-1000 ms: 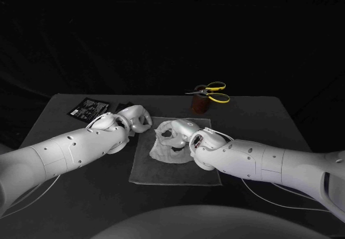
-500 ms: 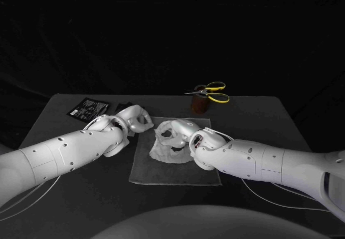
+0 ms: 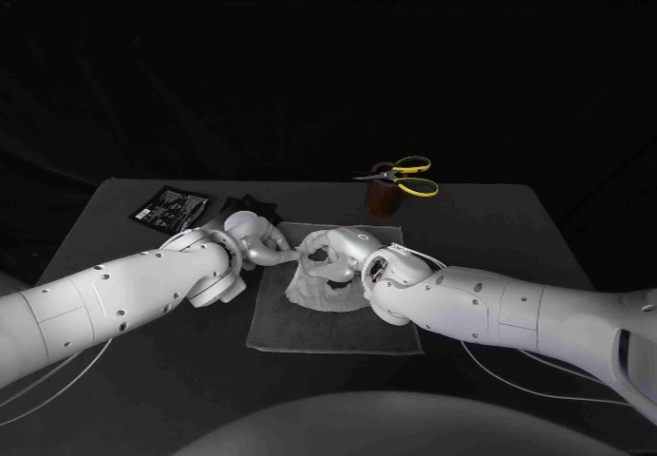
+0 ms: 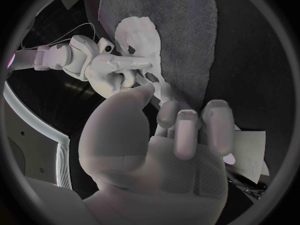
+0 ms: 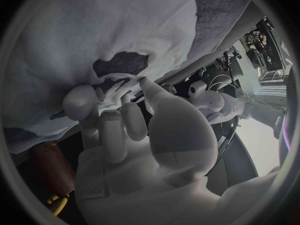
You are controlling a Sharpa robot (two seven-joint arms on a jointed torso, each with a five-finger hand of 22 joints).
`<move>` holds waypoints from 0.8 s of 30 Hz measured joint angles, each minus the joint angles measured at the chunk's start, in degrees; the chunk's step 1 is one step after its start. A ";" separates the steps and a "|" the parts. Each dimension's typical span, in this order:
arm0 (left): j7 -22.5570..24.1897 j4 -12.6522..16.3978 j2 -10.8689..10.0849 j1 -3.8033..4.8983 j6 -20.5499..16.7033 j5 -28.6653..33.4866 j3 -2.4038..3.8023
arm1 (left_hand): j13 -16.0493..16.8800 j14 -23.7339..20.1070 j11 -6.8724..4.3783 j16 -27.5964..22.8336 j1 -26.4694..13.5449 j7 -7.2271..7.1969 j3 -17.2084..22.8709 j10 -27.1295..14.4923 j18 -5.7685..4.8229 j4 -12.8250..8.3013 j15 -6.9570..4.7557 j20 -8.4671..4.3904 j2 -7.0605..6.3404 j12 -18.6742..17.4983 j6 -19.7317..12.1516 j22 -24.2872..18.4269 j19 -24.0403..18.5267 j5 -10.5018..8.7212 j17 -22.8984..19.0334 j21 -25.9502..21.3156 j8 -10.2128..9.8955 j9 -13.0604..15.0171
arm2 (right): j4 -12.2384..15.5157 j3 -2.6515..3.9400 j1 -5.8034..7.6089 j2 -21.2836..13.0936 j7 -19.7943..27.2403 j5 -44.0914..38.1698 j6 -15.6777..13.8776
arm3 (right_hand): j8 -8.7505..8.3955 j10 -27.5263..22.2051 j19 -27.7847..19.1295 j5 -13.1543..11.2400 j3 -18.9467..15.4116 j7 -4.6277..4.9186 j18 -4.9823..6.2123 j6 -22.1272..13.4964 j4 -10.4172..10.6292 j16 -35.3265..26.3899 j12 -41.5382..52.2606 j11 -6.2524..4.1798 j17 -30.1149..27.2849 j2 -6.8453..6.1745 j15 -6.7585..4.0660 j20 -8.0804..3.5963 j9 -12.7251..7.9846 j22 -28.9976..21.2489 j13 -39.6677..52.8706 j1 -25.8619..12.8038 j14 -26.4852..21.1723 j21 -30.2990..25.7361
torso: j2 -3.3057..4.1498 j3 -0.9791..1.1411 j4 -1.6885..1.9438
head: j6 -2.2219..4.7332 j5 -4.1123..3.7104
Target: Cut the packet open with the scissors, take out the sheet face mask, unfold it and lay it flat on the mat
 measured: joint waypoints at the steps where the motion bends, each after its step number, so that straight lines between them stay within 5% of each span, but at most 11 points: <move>1: -0.37 0.02 0.01 0.00 0.22 0.07 0.01 | 0.11 -0.02 -0.09 0.00 0.00 -0.02 -0.47 0.08 0.00 0.15 -0.03 0.00 0.00 0.01 0.02 0.00 0.00 0.00 0.00 0.02 0.00 0.09 | 0.00 0.00 0.00 0.00 0.00 0.00 0.00 | 0.00 0.00 0.00 0.00 0.00 0.00 0.00 0.00 0.00 -0.02 0.00 0.00 0.00 -0.01 0.00 0.00 0.00 0.00 0.01 0.01 0.00 0.00 | 0.01 0.01 -0.01 | 0.00 0.01; 24: -5.45 -1.71 2.78 0.11 0.44 -1.06 0.16 | -1.37 -0.20 0.55 -0.04 0.23 0.42 -6.09 -0.57 0.00 2.26 -0.19 -0.01 -0.10 -0.67 -1.85 0.05 -0.01 0.00 0.00 0.02 -0.46 0.51 | -0.06 0.01 0.02 0.04 -0.02 -0.02 0.05 | -0.07 0.00 0.00 -0.01 0.00 0.10 -0.01 0.13 0.01 0.14 0.00 0.00 -0.05 -0.10 0.00 0.00 0.01 0.01 -0.01 0.10 0.00 0.00 | 0.02 0.07 -0.05 | 0.00 -0.21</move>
